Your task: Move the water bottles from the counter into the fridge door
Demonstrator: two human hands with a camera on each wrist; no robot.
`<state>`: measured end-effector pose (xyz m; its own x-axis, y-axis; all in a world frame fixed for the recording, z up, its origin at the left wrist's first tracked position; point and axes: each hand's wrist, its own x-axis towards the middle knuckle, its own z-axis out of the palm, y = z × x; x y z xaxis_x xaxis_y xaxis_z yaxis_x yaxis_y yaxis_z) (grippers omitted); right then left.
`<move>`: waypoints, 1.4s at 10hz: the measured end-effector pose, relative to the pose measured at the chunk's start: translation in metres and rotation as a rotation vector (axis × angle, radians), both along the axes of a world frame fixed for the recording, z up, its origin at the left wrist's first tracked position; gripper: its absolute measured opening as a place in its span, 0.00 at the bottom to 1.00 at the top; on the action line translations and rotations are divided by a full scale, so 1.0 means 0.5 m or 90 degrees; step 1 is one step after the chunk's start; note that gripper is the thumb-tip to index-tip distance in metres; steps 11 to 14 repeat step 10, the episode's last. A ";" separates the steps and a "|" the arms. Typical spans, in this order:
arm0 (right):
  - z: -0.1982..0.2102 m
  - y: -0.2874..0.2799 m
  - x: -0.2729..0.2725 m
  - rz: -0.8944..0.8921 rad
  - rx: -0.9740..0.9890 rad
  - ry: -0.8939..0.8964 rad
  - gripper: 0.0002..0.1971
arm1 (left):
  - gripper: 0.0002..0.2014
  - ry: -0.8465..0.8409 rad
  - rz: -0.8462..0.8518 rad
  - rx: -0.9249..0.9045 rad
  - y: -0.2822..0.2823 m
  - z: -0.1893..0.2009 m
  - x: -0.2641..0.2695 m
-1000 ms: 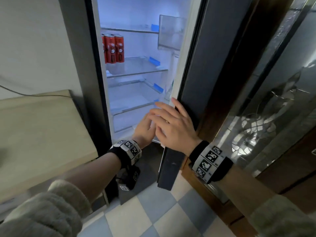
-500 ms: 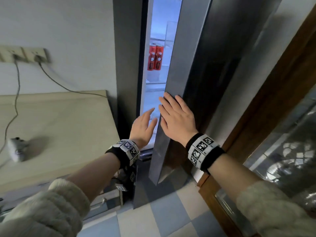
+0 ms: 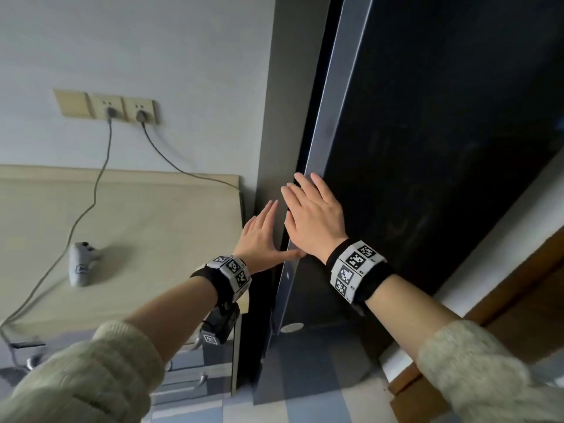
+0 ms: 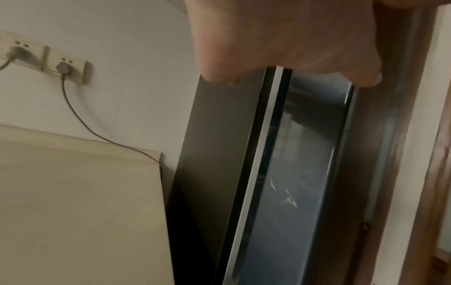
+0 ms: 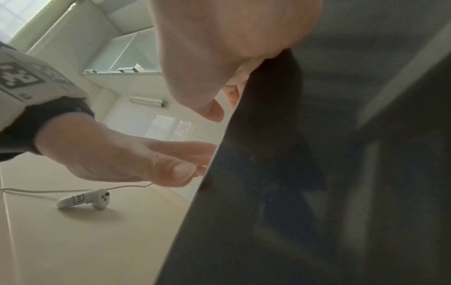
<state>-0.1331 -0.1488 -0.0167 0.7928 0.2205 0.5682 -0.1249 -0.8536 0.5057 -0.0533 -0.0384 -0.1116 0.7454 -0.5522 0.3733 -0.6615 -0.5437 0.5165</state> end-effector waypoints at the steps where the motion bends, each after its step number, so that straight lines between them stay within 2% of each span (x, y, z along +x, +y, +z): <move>1: -0.003 -0.003 0.023 0.033 0.011 -0.025 0.23 | 0.60 -0.001 0.012 -0.003 -0.013 0.000 0.019; 4: -0.001 -0.017 0.075 0.077 0.031 -0.017 0.20 | 0.57 -0.001 0.025 -0.002 -0.030 0.006 0.058; 6: -0.009 -0.026 0.080 0.115 0.026 -0.029 0.18 | 0.55 0.015 0.012 -0.025 -0.025 0.016 0.046; 7: -0.004 -0.030 0.075 0.192 0.070 -0.030 0.15 | 0.48 0.024 -0.016 -0.072 -0.017 0.035 0.032; 8: 0.010 -0.033 0.060 0.275 0.171 -0.033 0.13 | 0.39 0.020 -0.044 -0.119 -0.004 0.063 0.026; 9: 0.041 -0.025 0.044 0.332 0.225 -0.117 0.10 | 0.32 0.041 -0.048 -0.230 -0.001 0.108 0.029; 10: 0.111 -0.015 0.020 0.339 0.278 -0.247 0.10 | 0.30 0.050 -0.034 -0.339 -0.001 0.172 0.042; 14: 0.111 -0.015 0.020 0.339 0.278 -0.247 0.10 | 0.30 0.050 -0.034 -0.339 -0.001 0.172 0.042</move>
